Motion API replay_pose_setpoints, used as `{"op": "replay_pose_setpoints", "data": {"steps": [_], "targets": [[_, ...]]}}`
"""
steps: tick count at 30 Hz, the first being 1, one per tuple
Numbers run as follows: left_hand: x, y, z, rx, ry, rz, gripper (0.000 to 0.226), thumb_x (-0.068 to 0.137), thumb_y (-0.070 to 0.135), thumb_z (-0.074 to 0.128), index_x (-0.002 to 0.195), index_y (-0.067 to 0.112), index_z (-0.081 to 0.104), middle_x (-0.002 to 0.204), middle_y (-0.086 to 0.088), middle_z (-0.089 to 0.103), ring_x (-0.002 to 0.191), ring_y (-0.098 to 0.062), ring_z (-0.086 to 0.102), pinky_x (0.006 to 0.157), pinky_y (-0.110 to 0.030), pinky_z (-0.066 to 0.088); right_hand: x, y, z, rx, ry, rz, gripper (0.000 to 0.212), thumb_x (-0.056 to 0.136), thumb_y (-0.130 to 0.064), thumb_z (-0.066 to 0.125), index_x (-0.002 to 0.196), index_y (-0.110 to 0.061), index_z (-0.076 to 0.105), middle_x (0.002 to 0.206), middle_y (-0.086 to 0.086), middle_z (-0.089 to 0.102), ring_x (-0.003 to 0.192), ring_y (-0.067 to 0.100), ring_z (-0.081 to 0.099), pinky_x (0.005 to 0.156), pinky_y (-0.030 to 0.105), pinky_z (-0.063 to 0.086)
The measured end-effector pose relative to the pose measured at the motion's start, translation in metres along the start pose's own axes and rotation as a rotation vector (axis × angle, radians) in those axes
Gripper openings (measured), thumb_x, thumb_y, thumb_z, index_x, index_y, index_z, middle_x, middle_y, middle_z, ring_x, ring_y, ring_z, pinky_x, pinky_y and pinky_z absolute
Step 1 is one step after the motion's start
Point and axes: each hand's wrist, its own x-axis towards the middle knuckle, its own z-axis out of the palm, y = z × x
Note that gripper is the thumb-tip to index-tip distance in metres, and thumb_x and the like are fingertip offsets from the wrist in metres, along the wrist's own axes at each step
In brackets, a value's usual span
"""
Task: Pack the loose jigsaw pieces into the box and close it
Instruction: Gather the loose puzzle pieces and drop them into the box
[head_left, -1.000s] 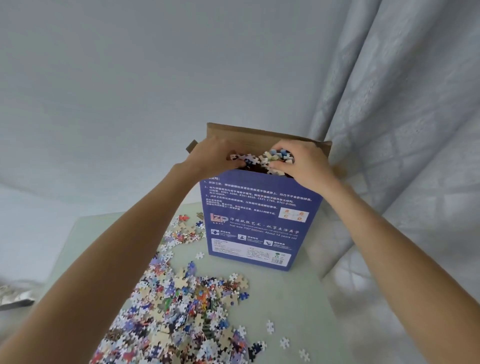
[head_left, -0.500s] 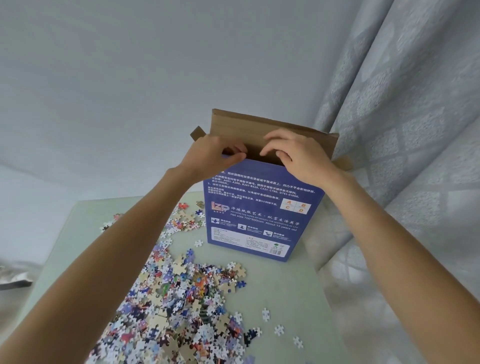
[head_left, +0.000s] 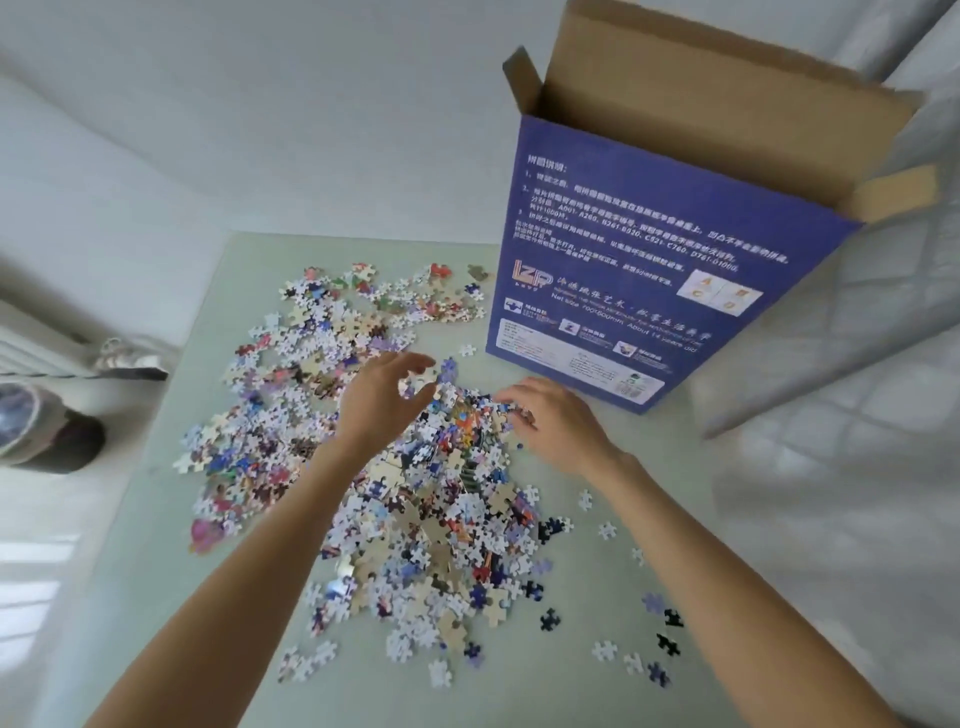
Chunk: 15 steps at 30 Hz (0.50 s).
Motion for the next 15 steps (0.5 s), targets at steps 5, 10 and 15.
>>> {"op": "replay_pose_setpoints", "data": {"steps": [5,10,15], "targets": [[-0.048,-0.061,0.04,0.2,-0.339,-0.371,0.084,0.072,0.056,0.066,0.141,0.025,0.029,0.136,-0.011,0.04,0.122,-0.027,0.042,0.098,-0.043,0.045,0.028,0.02,0.072,-0.025,-0.235,0.275,0.064,0.086,-0.038,0.061,0.142,-0.023,0.034,0.148,0.007,0.032,0.137,0.027,0.024,0.112,0.043,0.018],[-0.088,-0.073,0.064,0.272,-0.475,-0.418,0.12,0.05,0.068,0.073,0.145,0.037,0.007,0.146,-0.005,0.015,0.133,-0.028,0.018,0.105,-0.048,0.035,0.062,0.026,0.102,-0.05,-0.393,0.457,0.117,0.062,-0.074,0.064,0.148,-0.034,-0.005,0.156,0.008,-0.004,0.143,0.034,-0.004,0.111,0.061,0.009],[-0.1,-0.074,0.072,0.226,-0.407,-0.379,0.112,0.049,0.053,0.082,0.141,0.042,0.019,0.141,-0.006,0.018,0.128,-0.025,0.021,0.104,-0.042,0.035,0.06,0.0,0.124,-0.192,-0.396,0.238,0.117,0.056,-0.074,0.067,0.148,-0.029,0.01,0.15,0.012,0.021,0.135,0.032,0.024,0.108,0.05,0.029]]}}
